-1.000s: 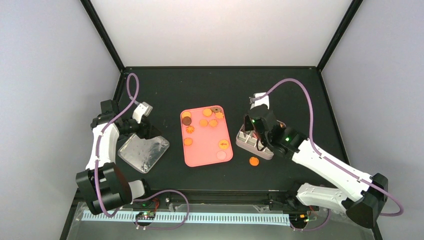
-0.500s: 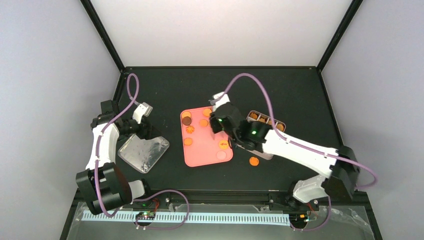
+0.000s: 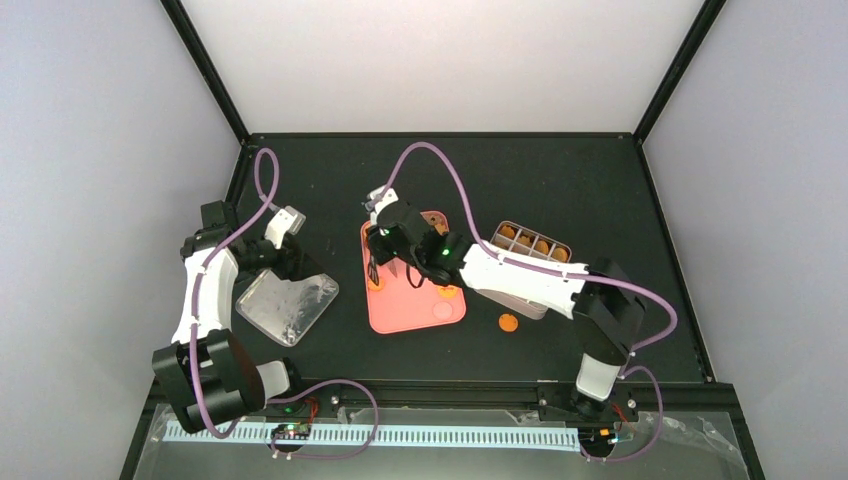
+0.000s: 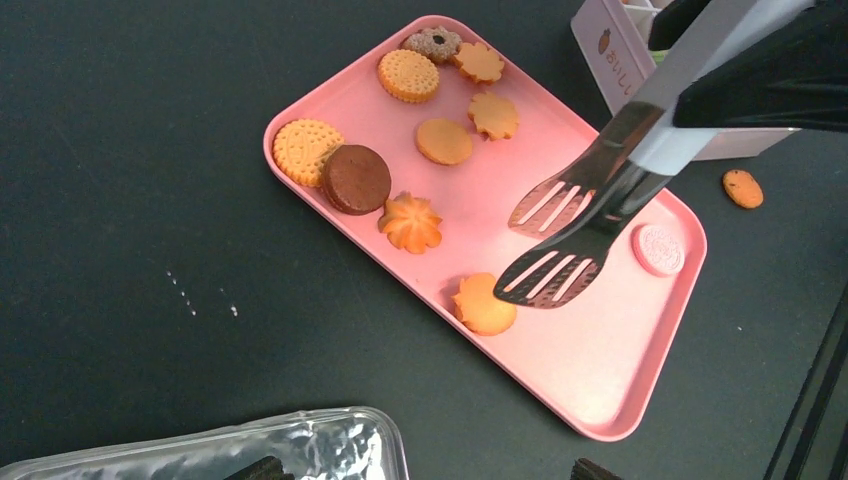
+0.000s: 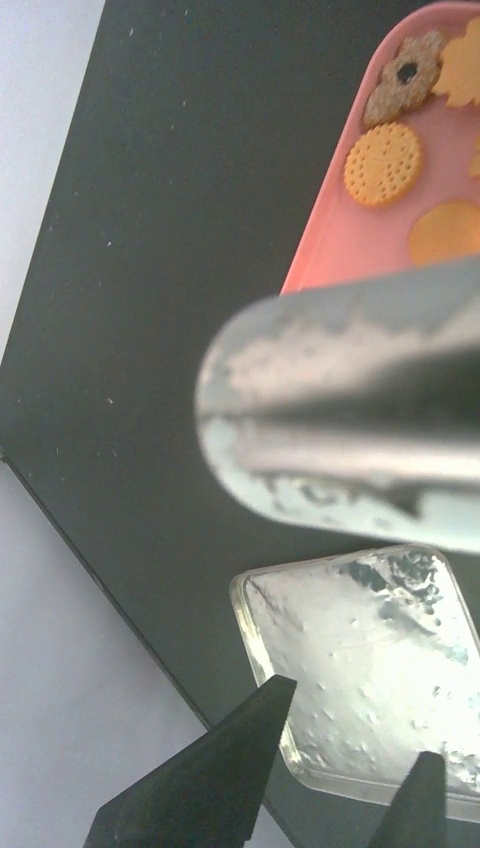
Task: Pack the cookies
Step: Pick up the fake cookies from the plate.
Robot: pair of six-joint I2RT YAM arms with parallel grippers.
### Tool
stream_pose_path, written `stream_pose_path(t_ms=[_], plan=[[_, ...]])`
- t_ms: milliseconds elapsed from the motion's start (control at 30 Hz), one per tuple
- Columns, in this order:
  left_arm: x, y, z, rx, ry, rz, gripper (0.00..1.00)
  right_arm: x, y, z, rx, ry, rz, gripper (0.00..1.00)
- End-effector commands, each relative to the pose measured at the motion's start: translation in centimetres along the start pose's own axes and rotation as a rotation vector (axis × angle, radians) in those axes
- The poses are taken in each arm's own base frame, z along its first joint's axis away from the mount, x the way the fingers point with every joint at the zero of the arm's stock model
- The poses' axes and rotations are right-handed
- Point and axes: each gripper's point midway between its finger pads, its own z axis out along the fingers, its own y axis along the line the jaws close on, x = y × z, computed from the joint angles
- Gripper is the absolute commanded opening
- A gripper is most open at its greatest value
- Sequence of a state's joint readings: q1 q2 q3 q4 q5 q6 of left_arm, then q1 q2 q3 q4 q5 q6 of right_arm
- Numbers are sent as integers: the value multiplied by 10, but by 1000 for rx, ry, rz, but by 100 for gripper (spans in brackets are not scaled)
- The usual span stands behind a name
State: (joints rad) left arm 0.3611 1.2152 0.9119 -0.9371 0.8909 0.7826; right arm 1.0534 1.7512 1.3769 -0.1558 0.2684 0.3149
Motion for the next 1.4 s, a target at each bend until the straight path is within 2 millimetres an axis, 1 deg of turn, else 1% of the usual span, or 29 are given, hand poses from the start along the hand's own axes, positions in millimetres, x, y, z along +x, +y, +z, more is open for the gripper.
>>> stream_pose_path(t_ms=[0,167,400,733,767,867,1033,1200,1367], plan=[[-8,-1,-9,-19,-14,41,75,-24,17,8,-61,-63,21,37],[-10,-2,-10,-25,-16,50,75,-7,17,21,-54,-25,24,38],[-9,-1,-10,-25,-11,48,75,13,13,29,-43,18,23,39],[-8,-1,-9,-21,-13,42,75,46,2,29,-23,80,24,39],[-8,-1,-8,-21,-12,42,75,51,0,29,-18,88,23,39],[-8,-1,-8,-21,-12,43,75,59,-5,29,0,96,24,39],[-8,-1,-9,-22,-13,42,75,59,-17,22,55,87,-1,33],[-9,0,-9,-21,-14,39,75,46,-29,7,108,41,-26,24],[-8,-1,-8,-18,-15,34,75,34,-40,-8,157,2,-39,12]])
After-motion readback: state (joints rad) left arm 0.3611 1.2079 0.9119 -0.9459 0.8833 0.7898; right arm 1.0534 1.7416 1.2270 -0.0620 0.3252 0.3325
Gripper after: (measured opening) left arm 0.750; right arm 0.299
